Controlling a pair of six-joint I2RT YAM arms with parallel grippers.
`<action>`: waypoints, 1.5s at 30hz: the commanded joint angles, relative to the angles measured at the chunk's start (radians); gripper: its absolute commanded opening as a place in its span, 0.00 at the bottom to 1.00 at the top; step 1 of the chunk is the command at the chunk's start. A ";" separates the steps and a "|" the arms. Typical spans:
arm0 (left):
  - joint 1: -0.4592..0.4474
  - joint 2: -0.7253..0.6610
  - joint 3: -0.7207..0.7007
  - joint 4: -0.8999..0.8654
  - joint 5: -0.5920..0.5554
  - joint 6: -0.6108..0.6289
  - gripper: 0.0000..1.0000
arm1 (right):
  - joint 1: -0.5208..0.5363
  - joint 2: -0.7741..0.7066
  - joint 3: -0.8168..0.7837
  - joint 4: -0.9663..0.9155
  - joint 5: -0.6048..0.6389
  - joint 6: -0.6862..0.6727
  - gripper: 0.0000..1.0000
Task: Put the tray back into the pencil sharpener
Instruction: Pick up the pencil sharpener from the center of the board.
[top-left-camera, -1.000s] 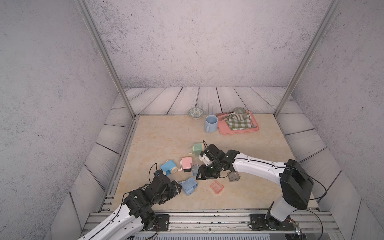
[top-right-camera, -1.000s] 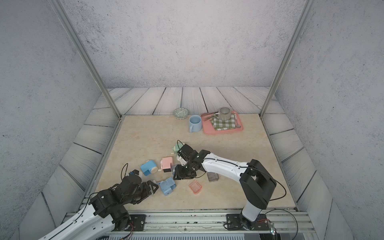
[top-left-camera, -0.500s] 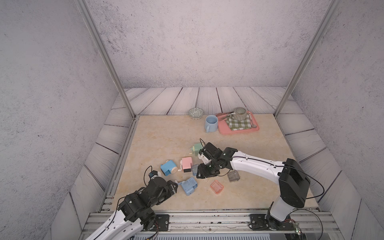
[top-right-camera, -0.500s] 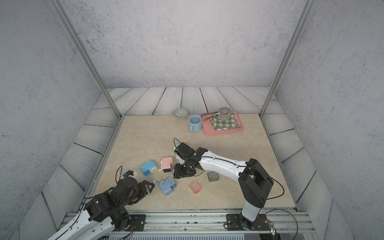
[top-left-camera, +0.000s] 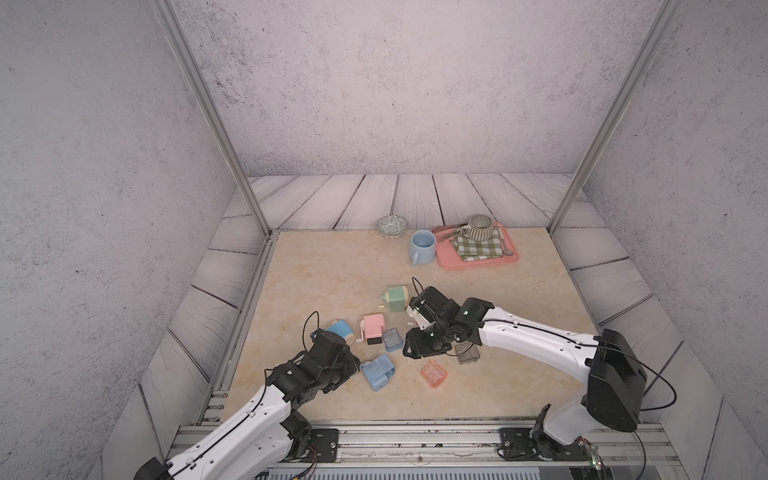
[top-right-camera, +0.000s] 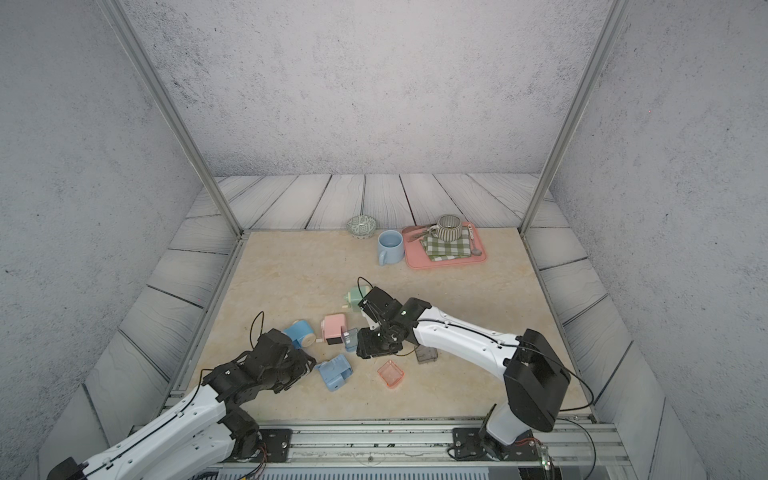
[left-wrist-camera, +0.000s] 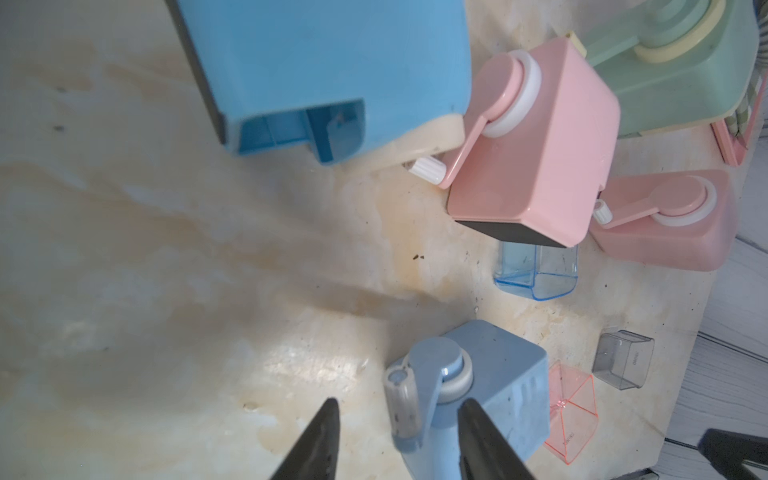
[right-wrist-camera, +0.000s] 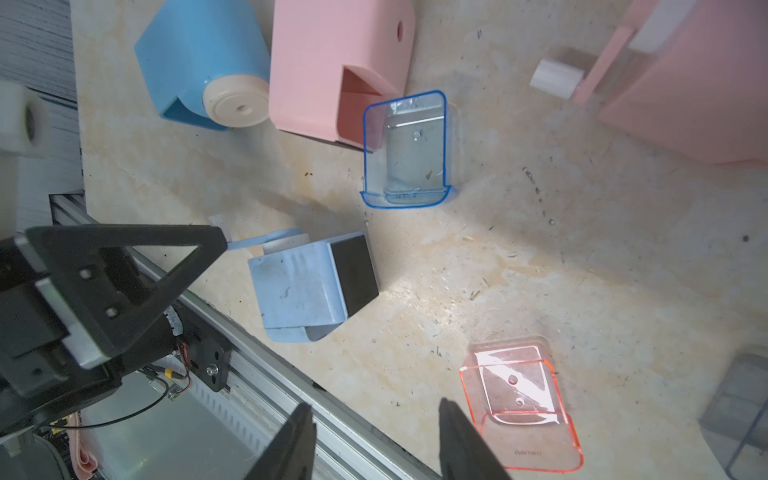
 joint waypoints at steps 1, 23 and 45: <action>0.017 0.018 -0.002 0.066 0.032 0.008 0.45 | 0.003 -0.027 -0.016 -0.029 0.029 0.008 0.51; 0.092 0.113 -0.097 0.244 0.148 -0.042 0.31 | 0.003 -0.034 -0.025 -0.019 0.024 0.029 0.50; 0.130 -0.053 -0.075 0.244 0.175 -0.008 0.00 | -0.004 -0.121 -0.037 -0.028 0.039 0.048 0.54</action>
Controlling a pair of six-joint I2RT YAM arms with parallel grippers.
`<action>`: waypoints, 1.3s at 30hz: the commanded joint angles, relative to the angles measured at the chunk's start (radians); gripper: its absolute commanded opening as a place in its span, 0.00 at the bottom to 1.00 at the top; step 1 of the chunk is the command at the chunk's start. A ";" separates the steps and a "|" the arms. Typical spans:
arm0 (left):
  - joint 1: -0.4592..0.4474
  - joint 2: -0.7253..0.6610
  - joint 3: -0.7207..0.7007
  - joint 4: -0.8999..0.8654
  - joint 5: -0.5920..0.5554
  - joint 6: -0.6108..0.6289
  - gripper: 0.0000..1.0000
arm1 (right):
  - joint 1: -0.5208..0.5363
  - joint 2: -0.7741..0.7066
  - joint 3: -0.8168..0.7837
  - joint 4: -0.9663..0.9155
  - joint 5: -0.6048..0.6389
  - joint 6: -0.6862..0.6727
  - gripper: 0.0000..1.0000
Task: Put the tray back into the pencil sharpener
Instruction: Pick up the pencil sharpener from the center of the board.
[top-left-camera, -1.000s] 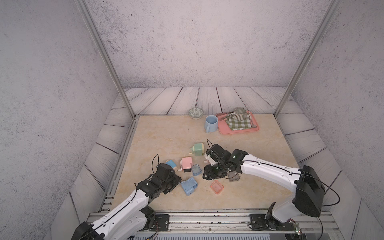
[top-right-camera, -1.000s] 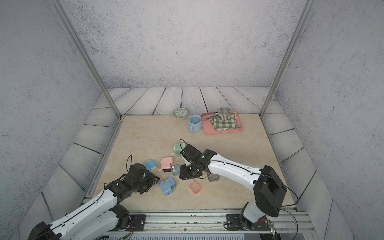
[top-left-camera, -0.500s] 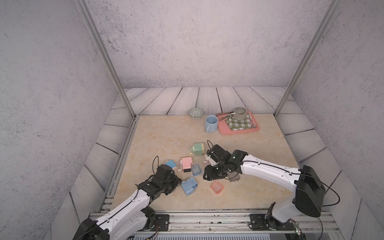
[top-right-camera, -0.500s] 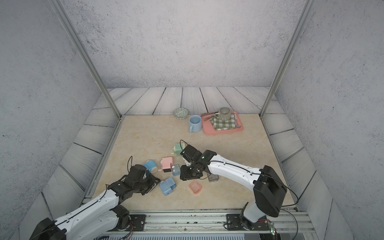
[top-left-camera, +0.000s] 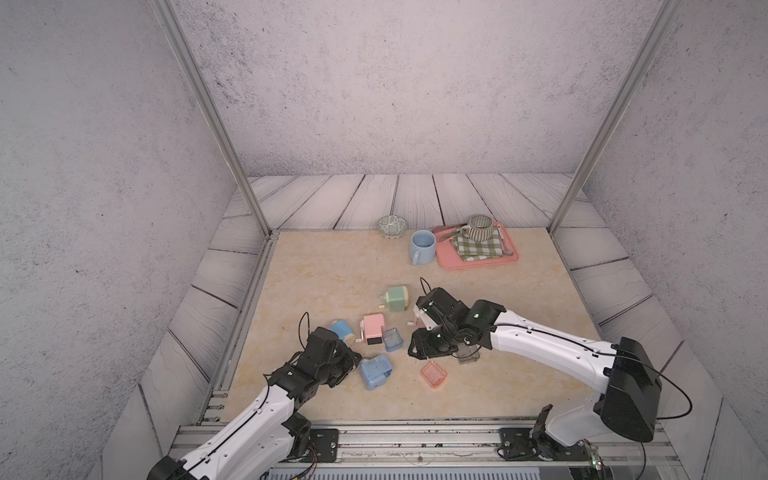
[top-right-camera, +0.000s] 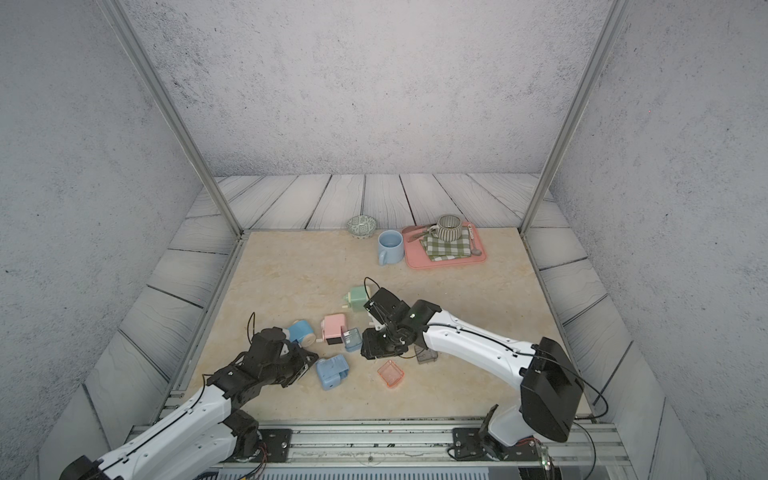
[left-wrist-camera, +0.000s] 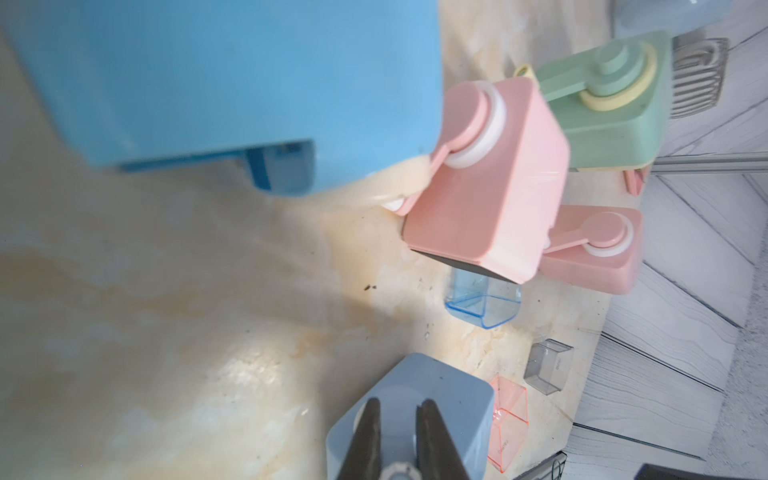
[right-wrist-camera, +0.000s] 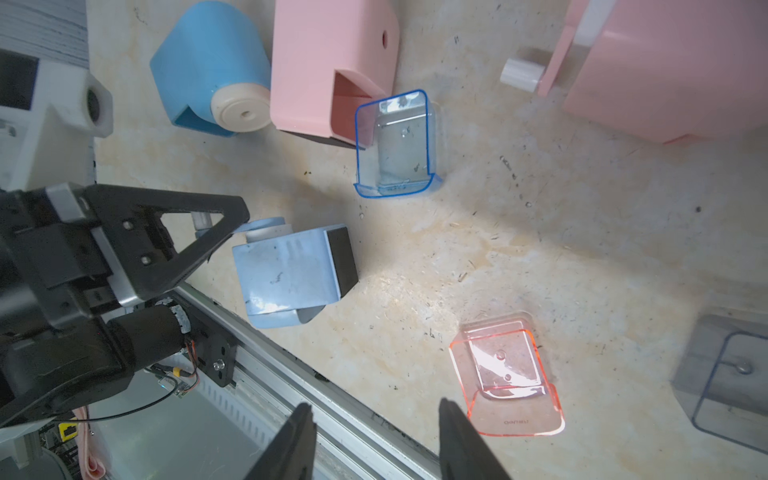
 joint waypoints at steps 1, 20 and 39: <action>0.011 -0.059 0.022 0.005 0.025 0.035 0.00 | -0.003 -0.050 -0.012 -0.003 0.019 0.014 0.58; 0.012 -0.328 0.055 0.297 0.203 0.289 0.00 | -0.077 -0.262 -0.110 0.235 -0.212 -0.090 0.86; 0.010 -0.178 0.106 0.477 0.350 0.244 0.00 | -0.077 -0.158 -0.183 0.489 -0.406 -0.102 0.95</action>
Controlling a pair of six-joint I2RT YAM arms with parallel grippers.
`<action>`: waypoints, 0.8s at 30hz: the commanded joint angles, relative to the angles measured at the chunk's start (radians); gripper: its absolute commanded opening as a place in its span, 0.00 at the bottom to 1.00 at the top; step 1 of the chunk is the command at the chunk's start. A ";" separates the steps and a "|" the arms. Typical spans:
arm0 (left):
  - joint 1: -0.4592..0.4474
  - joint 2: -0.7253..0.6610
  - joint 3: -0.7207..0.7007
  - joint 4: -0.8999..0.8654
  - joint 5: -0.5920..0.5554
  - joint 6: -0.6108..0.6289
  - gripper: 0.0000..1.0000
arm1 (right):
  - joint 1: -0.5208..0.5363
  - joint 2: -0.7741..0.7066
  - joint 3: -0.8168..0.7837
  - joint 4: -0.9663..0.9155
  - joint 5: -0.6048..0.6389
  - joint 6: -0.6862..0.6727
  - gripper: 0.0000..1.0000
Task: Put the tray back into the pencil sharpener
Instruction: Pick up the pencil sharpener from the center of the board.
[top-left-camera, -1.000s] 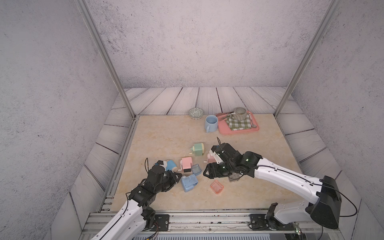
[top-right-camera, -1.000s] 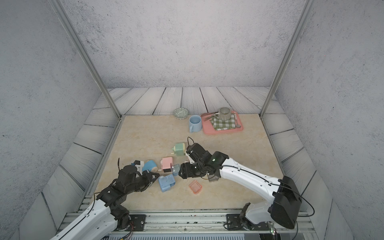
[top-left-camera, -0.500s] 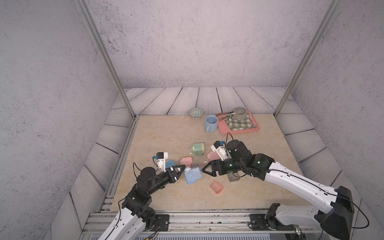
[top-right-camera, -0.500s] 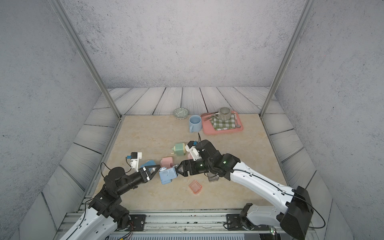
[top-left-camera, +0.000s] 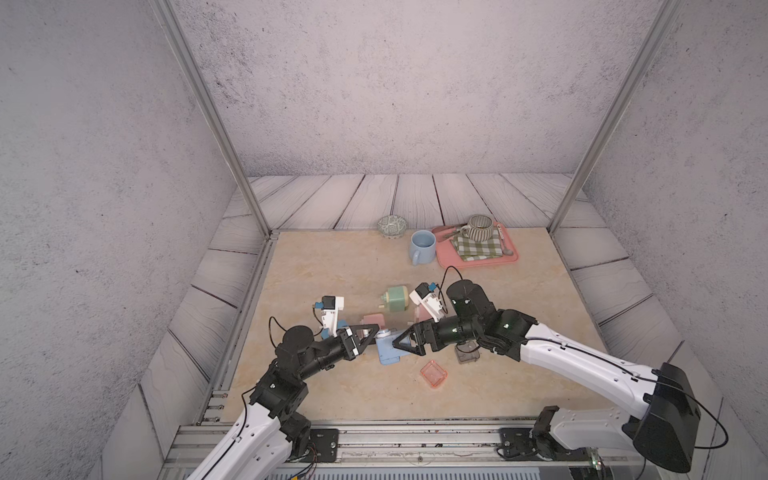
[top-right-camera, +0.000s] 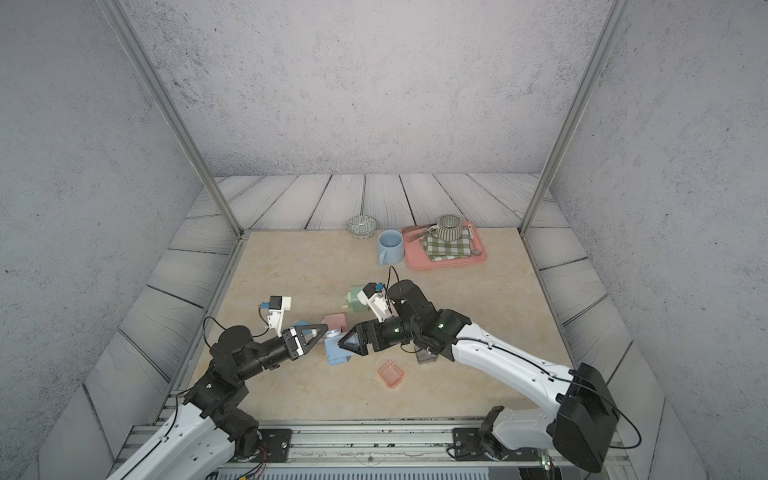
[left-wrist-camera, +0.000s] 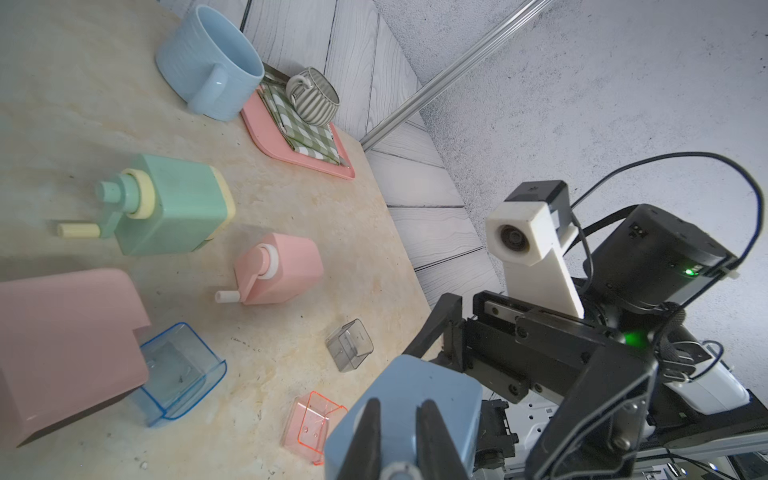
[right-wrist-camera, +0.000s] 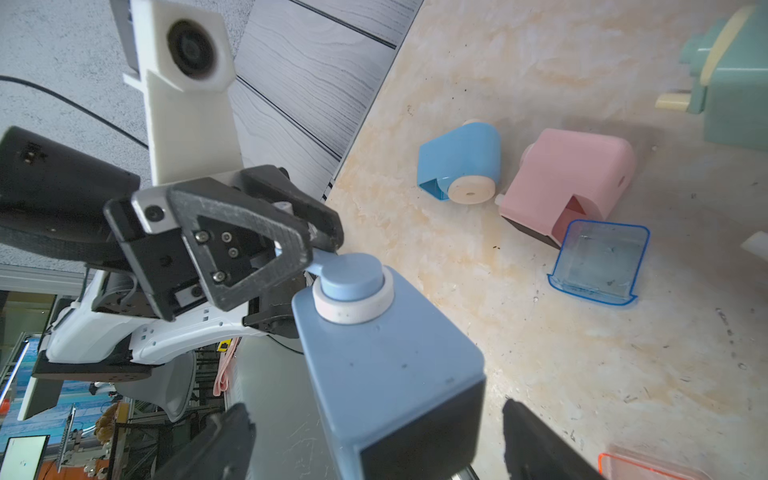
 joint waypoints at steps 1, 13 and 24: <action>0.004 0.015 0.040 0.086 0.044 -0.016 0.00 | 0.000 0.030 -0.019 0.062 -0.055 0.001 0.95; 0.004 0.053 0.067 0.084 0.055 -0.059 0.00 | 0.000 0.050 -0.060 0.231 -0.150 0.129 0.81; 0.004 0.064 0.083 0.068 0.054 -0.055 0.00 | 0.000 0.073 -0.062 0.288 -0.185 0.226 0.54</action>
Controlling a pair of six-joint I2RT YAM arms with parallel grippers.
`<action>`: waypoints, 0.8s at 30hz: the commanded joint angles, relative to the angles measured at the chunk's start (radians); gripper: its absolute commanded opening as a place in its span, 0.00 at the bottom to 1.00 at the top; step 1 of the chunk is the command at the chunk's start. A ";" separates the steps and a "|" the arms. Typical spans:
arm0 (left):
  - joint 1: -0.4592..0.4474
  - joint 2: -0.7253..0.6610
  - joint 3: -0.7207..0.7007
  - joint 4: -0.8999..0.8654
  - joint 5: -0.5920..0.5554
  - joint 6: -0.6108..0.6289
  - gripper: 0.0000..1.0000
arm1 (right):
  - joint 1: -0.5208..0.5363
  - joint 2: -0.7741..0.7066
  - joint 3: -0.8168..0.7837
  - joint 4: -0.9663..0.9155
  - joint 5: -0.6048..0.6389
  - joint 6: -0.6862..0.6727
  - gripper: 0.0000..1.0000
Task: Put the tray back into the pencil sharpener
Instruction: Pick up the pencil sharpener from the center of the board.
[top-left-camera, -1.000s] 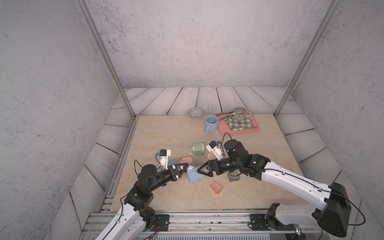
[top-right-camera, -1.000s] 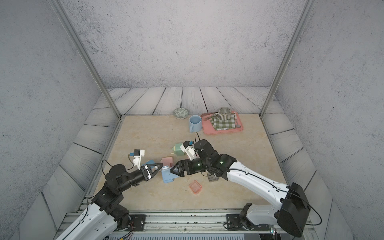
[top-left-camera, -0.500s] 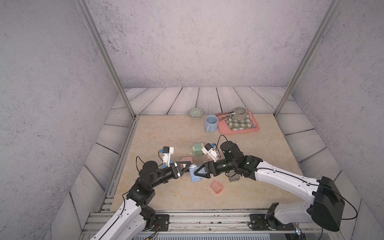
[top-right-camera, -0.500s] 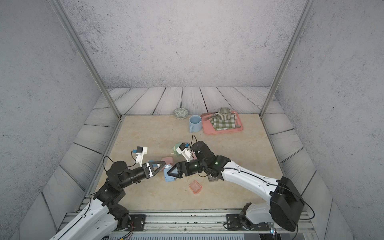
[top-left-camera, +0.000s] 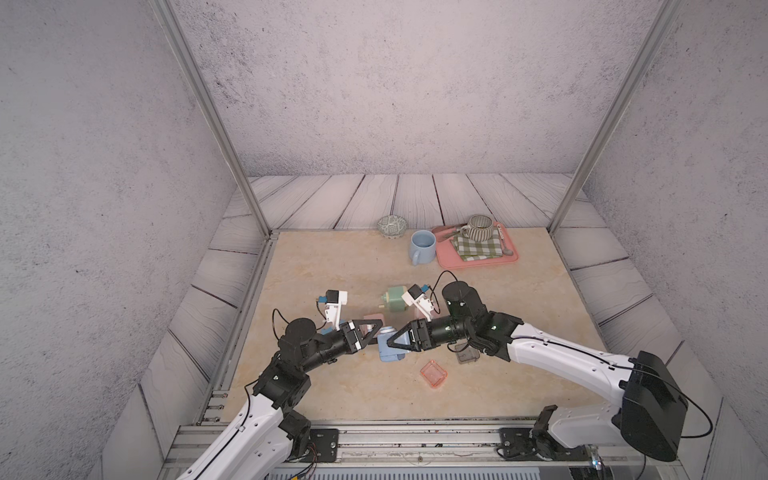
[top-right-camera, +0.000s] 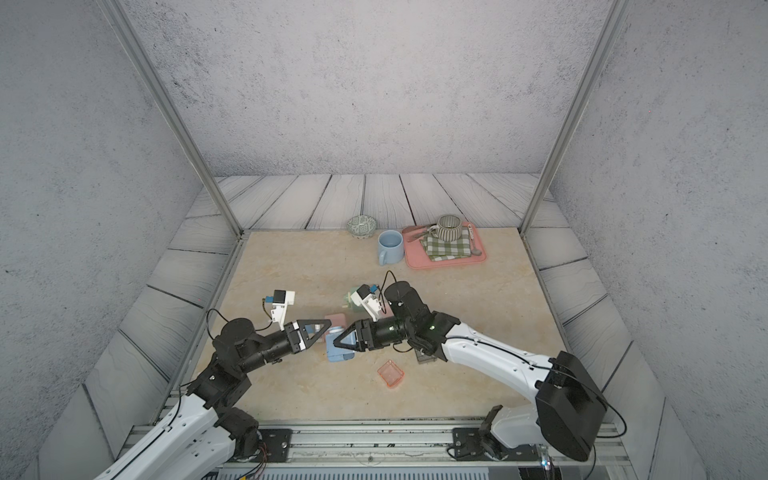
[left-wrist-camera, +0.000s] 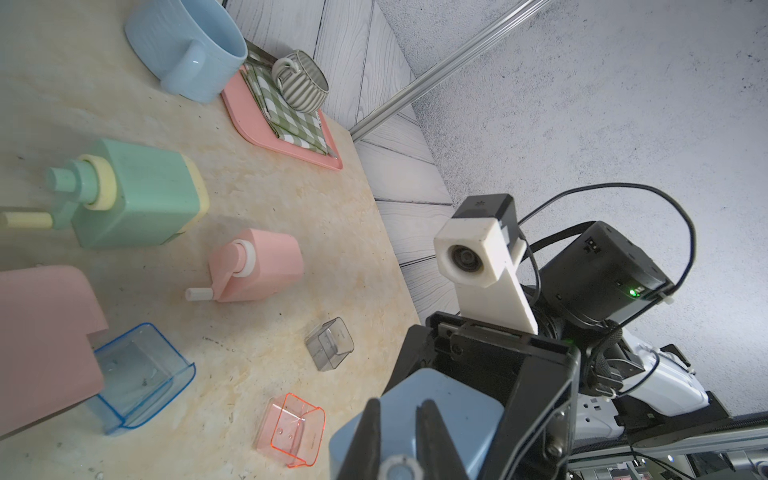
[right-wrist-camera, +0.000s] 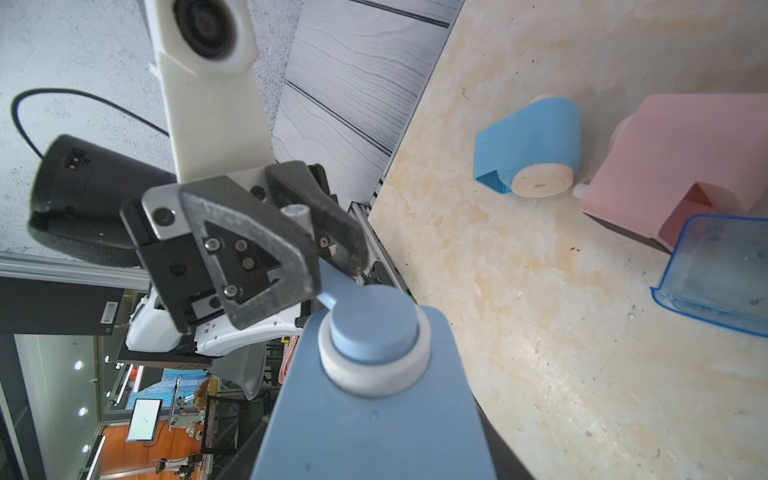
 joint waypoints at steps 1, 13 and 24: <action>0.003 -0.009 0.045 0.039 0.016 0.012 0.00 | 0.001 0.011 0.008 0.034 -0.028 0.043 0.52; 0.003 -0.173 0.149 -0.225 -0.371 0.335 0.88 | -0.015 0.002 0.075 -0.126 0.107 0.269 0.38; 0.001 -0.098 0.284 -0.306 -0.242 0.899 0.79 | -0.081 0.001 0.184 -0.268 0.050 0.487 0.39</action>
